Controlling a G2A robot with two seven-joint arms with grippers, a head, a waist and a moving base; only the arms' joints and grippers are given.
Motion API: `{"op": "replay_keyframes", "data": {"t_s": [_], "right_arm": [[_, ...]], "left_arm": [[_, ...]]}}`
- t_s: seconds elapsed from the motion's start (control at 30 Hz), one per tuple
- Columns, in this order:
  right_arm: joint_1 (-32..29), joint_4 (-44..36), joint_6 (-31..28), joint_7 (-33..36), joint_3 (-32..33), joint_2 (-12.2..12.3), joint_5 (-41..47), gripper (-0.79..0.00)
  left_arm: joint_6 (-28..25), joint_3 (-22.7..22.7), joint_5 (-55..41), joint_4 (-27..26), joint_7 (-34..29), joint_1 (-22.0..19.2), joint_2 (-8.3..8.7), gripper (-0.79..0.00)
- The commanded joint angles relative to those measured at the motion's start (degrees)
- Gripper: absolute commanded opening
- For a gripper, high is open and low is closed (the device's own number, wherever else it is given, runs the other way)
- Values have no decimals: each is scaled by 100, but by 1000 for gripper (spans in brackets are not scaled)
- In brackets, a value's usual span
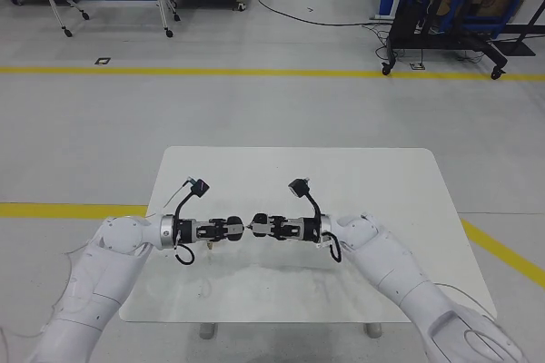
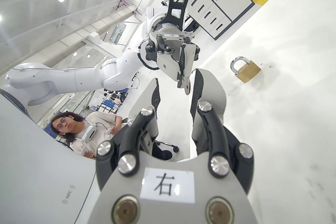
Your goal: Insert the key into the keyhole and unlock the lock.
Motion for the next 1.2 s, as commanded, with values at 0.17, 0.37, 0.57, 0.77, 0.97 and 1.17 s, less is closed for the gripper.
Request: {"op": "replay_keyframes", "data": {"t_s": [0.17, 0.37, 0.57, 0.77, 0.97, 1.17], "right_arm": [[100, 126, 85, 159, -85, -35, 123, -588], [154, 205, 151, 139, -157, -73, 88, -785], [171, 213, 82, 154, -220, -103, 70, -785], [165, 225, -75, 44, -160, -77, 1, -785], [-19, 149, -661, -667, 399, 142, -511, -785], [-653, -647, -661, -1388, 1216, 439, -1257, -785]], "left_arm": [[-85, 135, -63, -2, 86, -31, 79, -785], [-141, 232, -166, -8, 141, -68, 139, -785], [-197, 333, -215, -12, 198, -101, 204, -677], [-352, 286, -280, 86, 354, -141, 248, 0], [-699, -67, 713, 12, 746, -122, 385, 0], [-308, -710, 3342, -1550, 1823, 828, 607, 0]]}}
